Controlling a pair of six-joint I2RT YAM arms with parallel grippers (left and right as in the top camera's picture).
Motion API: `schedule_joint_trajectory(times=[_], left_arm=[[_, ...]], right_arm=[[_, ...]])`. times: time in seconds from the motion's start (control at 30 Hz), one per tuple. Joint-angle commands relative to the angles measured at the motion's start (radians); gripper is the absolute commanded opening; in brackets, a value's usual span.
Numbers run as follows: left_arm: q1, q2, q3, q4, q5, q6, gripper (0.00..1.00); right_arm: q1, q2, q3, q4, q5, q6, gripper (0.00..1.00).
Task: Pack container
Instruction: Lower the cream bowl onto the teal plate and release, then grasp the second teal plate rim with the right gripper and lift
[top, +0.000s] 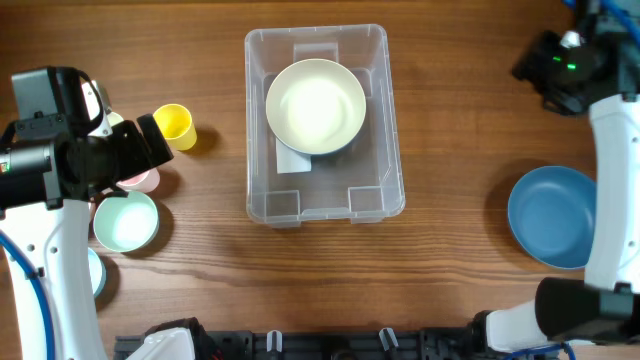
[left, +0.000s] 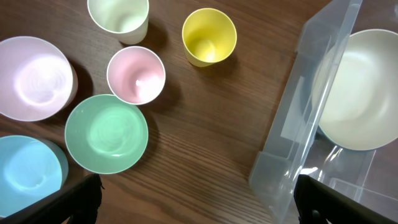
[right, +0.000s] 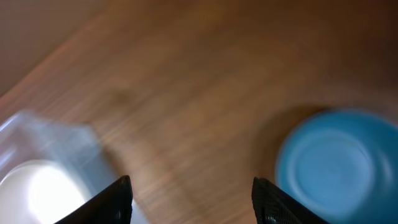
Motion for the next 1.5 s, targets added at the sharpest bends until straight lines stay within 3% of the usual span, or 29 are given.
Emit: schedule_joint_trajectory(times=[0.0,0.17,0.27,0.47,0.6,0.73,1.03,1.13,1.3,1.47], left_arm=[[-0.005,-0.003,0.008,0.004,0.016,0.02,1.0],[-0.005,-0.003,0.008,0.003,0.016,0.02,1.0],[-0.005,-0.003,0.008,0.003,0.017,0.02,1.0],[-0.005,-0.003,0.008,0.003,0.02,0.02,1.0],[-0.005,-0.003,0.008,0.003,0.02,0.019,1.0],[-0.005,-0.003,0.008,0.003,0.019,0.02,1.0],[-0.005,-0.003,0.008,0.003,0.019,0.02,1.0],[-0.005,-0.003,0.008,0.003,0.019,0.019,1.0],[-0.005,-0.003,0.008,0.003,0.019,0.02,1.0],[-0.005,-0.003,0.008,0.003,0.019,0.02,1.0]], right_arm=[[-0.13,0.013,-0.129,0.002,-0.074,0.101,0.63],[-0.227,0.013,-0.43,0.159,-0.094,0.095,0.63],[-0.229,0.014,-0.637,0.325,-0.094,0.093,0.63],[-0.228,0.014,-0.89,0.585,-0.098,0.105,0.61],[-0.228,0.014,-0.913,0.641,-0.098,0.1,0.38],[-0.228,0.015,-0.925,0.67,-0.093,0.093,0.24],[-0.228,0.015,-0.972,0.721,-0.094,0.094,0.22],[-0.228,0.015,-0.972,0.732,-0.095,0.094,0.04],[-0.228,0.015,-0.972,0.758,-0.105,0.086,0.04],[-0.194,0.013,-0.902,0.807,-0.192,-0.068,0.04]])
